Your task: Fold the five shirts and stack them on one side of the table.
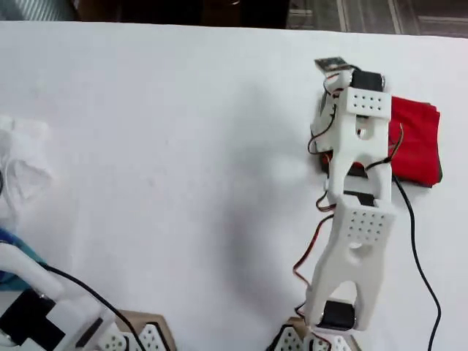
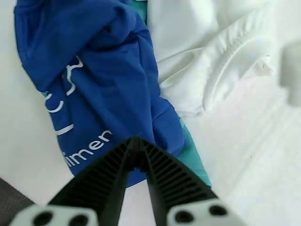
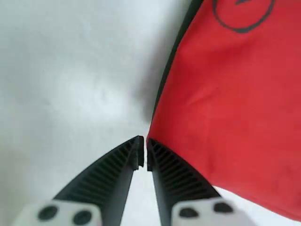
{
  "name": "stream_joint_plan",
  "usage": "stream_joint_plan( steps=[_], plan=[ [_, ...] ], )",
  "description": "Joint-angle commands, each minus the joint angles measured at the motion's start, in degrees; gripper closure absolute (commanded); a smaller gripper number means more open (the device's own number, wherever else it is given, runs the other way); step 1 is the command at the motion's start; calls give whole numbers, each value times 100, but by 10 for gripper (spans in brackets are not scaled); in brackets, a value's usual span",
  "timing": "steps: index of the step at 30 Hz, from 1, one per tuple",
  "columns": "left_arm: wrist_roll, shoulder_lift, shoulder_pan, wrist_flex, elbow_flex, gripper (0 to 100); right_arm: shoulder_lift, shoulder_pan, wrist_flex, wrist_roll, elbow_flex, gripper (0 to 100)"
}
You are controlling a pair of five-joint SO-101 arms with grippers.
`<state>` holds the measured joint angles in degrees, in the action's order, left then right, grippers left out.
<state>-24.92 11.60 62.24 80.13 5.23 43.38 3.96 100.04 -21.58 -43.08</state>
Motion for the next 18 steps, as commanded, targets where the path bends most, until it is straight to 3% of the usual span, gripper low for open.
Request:
stream_joint_plan(
  steps=[1,11,18],
  plan=[
    [-35,185,-132,-607,532,975,-321,22,127,-53,273,978],
    [-26,185,-202,-1073,1121,975,-673,-57,4,-378,457,978],
    [-26,229,-202,-1196,1086,975,-2527,-532,92,-343,352,978]
  ],
)
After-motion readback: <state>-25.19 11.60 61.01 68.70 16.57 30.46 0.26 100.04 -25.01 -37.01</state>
